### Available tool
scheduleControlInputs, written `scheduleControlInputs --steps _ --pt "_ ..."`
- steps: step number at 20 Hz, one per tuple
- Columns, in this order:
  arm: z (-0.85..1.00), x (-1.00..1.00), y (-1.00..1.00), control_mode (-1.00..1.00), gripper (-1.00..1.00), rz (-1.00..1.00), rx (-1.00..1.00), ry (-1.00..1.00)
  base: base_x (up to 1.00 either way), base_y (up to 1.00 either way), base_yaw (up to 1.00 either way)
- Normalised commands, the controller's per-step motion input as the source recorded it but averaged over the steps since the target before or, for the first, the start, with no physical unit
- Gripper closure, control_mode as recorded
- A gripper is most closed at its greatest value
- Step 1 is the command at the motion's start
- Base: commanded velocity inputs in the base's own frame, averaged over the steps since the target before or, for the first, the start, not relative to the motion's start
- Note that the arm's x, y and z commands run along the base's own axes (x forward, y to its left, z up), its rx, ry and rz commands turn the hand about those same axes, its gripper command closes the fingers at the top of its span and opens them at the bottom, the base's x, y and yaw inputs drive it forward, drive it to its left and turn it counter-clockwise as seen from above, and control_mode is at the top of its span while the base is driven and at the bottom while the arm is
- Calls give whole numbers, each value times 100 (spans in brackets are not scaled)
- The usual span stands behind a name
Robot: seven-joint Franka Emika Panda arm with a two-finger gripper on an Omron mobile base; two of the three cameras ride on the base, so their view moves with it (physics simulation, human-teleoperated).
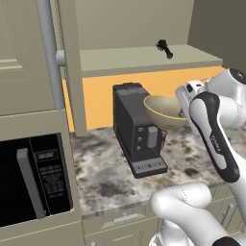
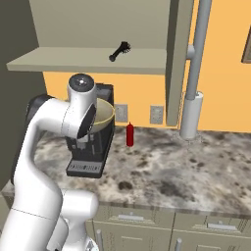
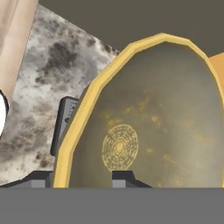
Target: Pick the mug and place it in the sink. Pick the bowl and place it in the open cabinet and then close the cabinet.
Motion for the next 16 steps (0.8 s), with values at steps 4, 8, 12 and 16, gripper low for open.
scheduleControlInputs --steps 4,8,12,16 --pt "0 0 0 100 100 0 0 0 5 0 0" --pt "0 0 0 100 100 0 0 0 2 0 0" --pt "0 -6 -1 -100 100 0 0 0 0 0 0" --pt "6 -52 -9 -100 100 0 0 -9 0 0 0"
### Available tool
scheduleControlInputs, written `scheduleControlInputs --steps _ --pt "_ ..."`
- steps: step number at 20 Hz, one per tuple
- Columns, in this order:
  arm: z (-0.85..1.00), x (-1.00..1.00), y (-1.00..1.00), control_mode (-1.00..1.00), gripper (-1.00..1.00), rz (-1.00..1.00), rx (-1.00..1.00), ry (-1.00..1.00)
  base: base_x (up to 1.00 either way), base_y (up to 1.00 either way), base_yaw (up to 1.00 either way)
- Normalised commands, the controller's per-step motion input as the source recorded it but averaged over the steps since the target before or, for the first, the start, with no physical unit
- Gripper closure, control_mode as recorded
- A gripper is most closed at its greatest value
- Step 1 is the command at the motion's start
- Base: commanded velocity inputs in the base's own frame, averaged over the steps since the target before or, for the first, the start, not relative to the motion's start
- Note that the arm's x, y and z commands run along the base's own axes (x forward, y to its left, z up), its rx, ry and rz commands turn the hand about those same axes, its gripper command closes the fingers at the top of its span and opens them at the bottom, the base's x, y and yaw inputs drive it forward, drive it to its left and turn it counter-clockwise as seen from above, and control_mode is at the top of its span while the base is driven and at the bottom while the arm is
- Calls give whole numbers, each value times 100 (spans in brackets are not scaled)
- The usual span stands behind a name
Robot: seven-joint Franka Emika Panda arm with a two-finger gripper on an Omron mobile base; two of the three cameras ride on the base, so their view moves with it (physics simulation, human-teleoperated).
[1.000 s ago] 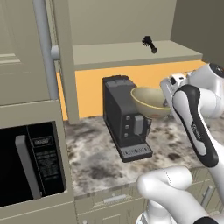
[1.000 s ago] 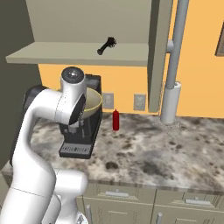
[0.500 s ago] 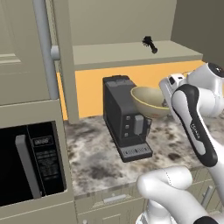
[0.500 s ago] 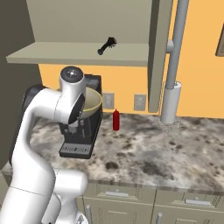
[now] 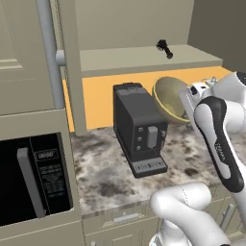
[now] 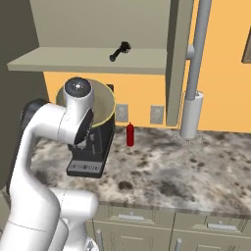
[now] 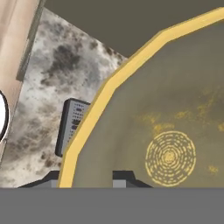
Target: Pick the mug and place it in the sink. Pick the bowl and place it in the open cabinet and then close the cabinet.
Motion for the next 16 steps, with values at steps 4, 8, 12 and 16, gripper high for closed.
scheduleControlInputs --steps 4,8,12,16 --pt "22 -75 -13 -100 100 0 0 -14 0 0 0" --pt "48 -75 -6 -100 100 0 0 -6 0 0 0" --pt "62 -51 -1 -100 100 0 0 -2 0 0 0" --pt "66 -6 0 -100 100 0 -1 0 0 0 0"
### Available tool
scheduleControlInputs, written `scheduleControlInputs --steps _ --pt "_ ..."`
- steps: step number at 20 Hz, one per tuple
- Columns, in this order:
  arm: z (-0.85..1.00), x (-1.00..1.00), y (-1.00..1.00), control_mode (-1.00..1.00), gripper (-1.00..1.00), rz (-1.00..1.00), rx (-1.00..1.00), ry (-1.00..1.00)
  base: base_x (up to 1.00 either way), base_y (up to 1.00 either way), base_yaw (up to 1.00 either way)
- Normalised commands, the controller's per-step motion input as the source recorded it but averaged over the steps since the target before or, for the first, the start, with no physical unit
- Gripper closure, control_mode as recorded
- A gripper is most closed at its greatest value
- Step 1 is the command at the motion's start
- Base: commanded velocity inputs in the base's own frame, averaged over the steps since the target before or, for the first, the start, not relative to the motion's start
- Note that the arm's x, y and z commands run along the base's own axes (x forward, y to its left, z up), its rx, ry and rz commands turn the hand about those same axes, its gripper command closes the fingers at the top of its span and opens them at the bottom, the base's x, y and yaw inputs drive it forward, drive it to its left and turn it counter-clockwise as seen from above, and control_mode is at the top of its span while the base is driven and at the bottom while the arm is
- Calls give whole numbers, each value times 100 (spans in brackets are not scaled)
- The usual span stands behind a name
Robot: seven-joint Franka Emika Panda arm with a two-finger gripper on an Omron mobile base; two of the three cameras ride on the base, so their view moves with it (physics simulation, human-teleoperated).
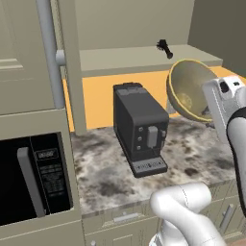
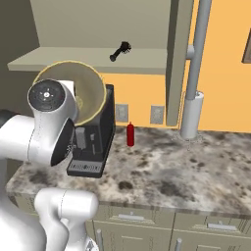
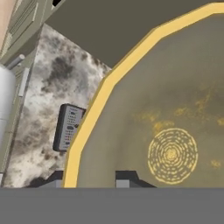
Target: Pick the mug and place it in the sink. Pick the bowl and place it in the open cabinet and then close the cabinet.
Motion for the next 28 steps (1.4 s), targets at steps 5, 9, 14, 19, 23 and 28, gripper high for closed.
scheduleControlInputs --steps 5,9,14,19,23,28 --pt "63 0 0 -100 100 0 0 0 0 0 0" --pt "25 27 0 -100 100 0 -1 0 0 0 0" --pt "3 27 2 -100 100 0 -2 0 0 0 0" --pt "0 24 3 -100 100 -6 -3 -6 0 0 0" --pt "5 15 0 -100 100 -11 -5 -13 0 0 0" --pt "20 21 0 -100 100 -11 -4 -9 0 0 0"
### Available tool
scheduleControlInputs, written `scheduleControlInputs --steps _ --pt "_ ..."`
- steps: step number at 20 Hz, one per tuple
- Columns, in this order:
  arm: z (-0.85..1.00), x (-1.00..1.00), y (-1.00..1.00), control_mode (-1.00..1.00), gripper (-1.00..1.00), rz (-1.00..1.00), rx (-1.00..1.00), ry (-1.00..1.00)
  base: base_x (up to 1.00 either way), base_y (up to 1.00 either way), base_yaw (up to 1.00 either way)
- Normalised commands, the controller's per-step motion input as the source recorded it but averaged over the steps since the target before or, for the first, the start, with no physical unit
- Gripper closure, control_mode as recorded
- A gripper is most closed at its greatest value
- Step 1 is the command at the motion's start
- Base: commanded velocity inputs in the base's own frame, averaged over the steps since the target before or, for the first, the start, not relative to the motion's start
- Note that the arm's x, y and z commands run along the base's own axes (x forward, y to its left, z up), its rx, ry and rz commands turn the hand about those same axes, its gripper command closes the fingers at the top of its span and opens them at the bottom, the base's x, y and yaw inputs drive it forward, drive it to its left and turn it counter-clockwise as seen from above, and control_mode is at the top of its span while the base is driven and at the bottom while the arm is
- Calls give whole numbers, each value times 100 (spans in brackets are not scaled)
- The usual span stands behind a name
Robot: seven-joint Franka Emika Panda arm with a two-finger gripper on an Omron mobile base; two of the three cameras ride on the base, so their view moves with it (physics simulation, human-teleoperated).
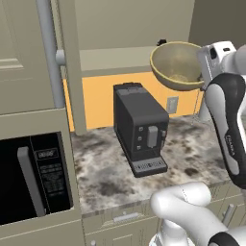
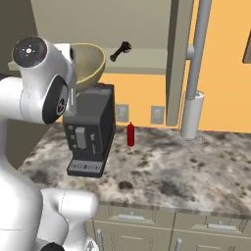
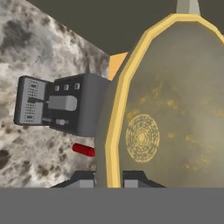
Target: Pick the mug and place it in the sink. Pick the bowl and place it in the open cabinet and then close the cabinet.
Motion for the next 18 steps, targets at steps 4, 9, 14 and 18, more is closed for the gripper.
scheduleControlInputs --steps 4,9,14,18 --pt "35 34 0 -100 100 -7 0 0 0 0 0" --pt "30 41 0 -100 100 -2 0 1 0 0 0" --pt "20 46 0 -100 100 0 0 5 0 0 0" --pt "3 51 1 -100 100 0 0 2 0 0 0"
